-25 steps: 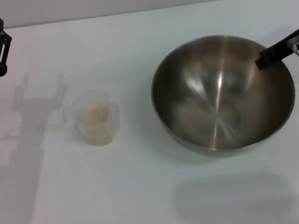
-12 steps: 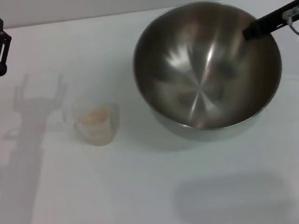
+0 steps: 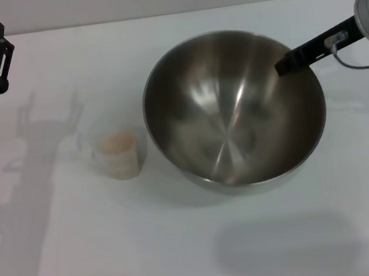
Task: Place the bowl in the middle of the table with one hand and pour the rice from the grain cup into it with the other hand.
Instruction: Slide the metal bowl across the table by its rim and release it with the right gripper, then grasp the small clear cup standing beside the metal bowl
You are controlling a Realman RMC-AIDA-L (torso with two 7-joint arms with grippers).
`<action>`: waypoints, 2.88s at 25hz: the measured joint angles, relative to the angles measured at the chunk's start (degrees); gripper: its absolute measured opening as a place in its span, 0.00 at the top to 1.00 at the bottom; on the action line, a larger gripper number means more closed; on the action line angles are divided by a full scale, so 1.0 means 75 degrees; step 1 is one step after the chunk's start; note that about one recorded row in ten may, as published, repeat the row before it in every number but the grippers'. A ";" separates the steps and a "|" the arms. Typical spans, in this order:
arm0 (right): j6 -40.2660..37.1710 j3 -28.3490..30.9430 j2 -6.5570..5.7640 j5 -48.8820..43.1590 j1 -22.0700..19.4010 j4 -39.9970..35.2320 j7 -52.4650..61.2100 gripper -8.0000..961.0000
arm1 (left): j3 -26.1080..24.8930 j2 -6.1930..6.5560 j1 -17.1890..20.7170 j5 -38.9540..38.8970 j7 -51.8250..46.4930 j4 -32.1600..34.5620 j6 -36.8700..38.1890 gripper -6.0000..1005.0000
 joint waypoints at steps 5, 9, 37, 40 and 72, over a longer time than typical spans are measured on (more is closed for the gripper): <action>-0.0090 -0.0129 0.0000 0.0044 0.0099 0.0413 -0.0059 0.99 | 0.0005 0.0000 0.0000 0.0000 0.0000 0.0000 0.0002 0.17; -0.0133 -0.0139 0.0000 0.0046 0.0184 0.0660 -0.0086 0.99 | 0.0006 -0.0004 0.0000 -0.0005 0.0000 -0.0005 0.0021 0.17; -0.0291 -0.0342 0.0000 -0.0016 0.0512 0.1228 -0.0085 0.92 | 0.0018 -0.0015 0.0114 0.0000 -0.0288 0.0001 0.0024 0.17; -0.0249 -0.0365 0.0000 -0.0019 0.0463 0.0861 -0.0083 0.82 | 0.0018 -0.0014 0.0119 0.0000 -0.0289 0.0001 0.0024 0.17; -0.8443 -0.4844 0.0102 -0.2843 -0.2688 -0.2585 0.0053 0.47 | -0.0031 0.0013 0.0528 -0.0046 -0.0293 0.0083 0.0431 0.17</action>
